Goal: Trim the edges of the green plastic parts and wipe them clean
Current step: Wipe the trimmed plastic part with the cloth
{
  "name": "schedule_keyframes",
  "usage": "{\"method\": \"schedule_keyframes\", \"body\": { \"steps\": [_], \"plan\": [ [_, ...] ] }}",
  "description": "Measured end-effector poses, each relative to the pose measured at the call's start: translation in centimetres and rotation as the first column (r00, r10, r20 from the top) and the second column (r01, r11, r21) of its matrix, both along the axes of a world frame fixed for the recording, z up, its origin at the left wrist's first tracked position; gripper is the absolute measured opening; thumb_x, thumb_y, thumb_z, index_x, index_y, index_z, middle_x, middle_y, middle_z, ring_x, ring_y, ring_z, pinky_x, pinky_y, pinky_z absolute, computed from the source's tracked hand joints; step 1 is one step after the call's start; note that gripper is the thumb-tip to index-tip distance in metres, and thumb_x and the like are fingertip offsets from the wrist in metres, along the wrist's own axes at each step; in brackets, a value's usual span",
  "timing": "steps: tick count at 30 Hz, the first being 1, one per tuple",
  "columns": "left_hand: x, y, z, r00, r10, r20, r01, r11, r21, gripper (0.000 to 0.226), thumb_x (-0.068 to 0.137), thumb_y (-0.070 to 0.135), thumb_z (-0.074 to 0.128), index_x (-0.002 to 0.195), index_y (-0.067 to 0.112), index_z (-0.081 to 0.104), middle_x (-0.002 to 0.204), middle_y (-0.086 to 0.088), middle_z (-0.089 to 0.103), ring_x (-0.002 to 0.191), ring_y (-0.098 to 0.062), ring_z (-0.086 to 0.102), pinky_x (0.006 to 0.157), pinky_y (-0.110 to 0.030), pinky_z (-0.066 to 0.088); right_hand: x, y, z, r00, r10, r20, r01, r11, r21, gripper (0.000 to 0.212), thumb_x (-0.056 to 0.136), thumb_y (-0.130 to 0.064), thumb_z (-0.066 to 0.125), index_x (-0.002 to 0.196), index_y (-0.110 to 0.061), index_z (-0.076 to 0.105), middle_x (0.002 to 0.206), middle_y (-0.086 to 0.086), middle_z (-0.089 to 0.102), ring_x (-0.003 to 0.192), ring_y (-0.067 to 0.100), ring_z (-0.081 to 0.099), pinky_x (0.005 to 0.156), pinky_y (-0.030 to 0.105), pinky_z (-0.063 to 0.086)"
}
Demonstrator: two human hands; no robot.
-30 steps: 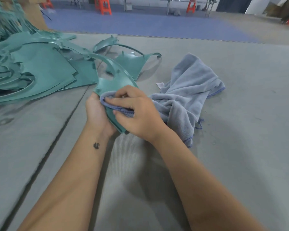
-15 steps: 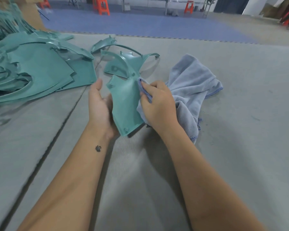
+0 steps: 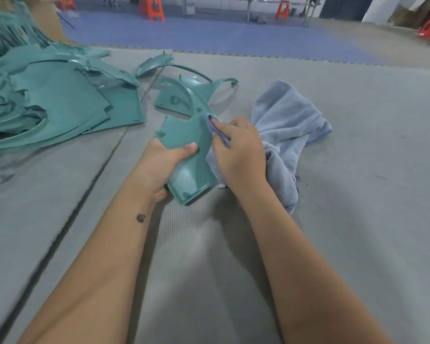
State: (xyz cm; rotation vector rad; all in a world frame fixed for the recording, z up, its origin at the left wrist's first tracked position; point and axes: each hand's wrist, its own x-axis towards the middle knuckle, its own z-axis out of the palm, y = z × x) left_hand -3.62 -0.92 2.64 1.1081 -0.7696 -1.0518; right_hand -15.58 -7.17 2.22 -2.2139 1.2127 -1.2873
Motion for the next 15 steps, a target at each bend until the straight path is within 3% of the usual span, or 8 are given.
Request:
{"method": "schedule_keyframes", "body": {
  "steps": [4,8,11,13,15],
  "plan": [
    [1.3,0.8,0.4,0.992,-0.112,0.057,0.112,0.994,0.003,0.028,0.085,-0.007,0.057,0.105,0.011,0.064,0.088,0.000,0.075,0.075,-0.016,0.072,0.064,-0.027,0.058,-0.5,-0.1,0.6,0.999,0.025,0.044,-0.027,0.999,0.034,0.025,0.097,-0.016,0.055,0.112,-0.019,0.074,0.080,0.008,0.052,0.081,0.020,0.047,0.071,0.027,0.035],
    [2.2,1.5,0.6,0.949,-0.273,0.155,0.264,0.962,0.074,0.033,0.069,0.004,0.065,0.101,0.011,0.066,0.086,-0.001,0.075,0.073,-0.016,0.071,0.063,-0.027,0.058,-1.0,-0.5,1.0,1.000,0.014,0.011,-0.015,0.995,0.094,0.025,0.096,-0.015,0.054,0.108,-0.019,0.075,0.082,0.003,0.049,0.079,0.016,0.045,0.067,0.027,0.033],
    [2.4,1.8,0.4,0.872,-0.447,0.199,0.419,0.892,0.168,0.034,0.065,-0.005,0.074,0.096,0.010,0.072,0.090,-0.008,0.075,0.075,-0.020,0.072,0.062,-0.028,0.058,-1.8,-1.5,1.1,0.996,-0.013,-0.087,0.026,0.988,0.151,0.026,0.094,-0.019,0.056,0.072,-0.011,0.067,0.072,0.013,0.050,0.067,0.018,0.042,0.063,0.041,0.031],
    [2.3,1.9,0.1,0.825,-0.538,0.176,0.501,0.838,0.216,0.026,0.069,0.002,0.067,0.093,0.010,0.074,0.094,-0.012,0.074,0.077,-0.022,0.072,0.065,-0.031,0.059,-2.4,-2.4,1.3,0.986,0.001,-0.164,0.039,0.969,0.243,0.028,0.092,-0.024,0.059,0.079,0.001,0.065,0.066,0.017,0.048,0.066,0.018,0.037,0.060,0.041,0.032],
    [2.4,1.7,-0.2,0.802,-0.579,0.147,0.539,0.807,0.240,0.027,0.070,0.003,0.064,0.096,0.008,0.073,0.097,-0.014,0.074,0.081,-0.024,0.071,0.071,-0.033,0.060,-2.8,-3.1,1.3,0.985,0.048,-0.166,0.012,0.940,0.342,0.033,0.089,-0.027,0.064,0.090,0.006,0.067,0.061,0.008,0.040,0.067,0.015,0.034,0.058,0.034,0.027]
  ]
}}
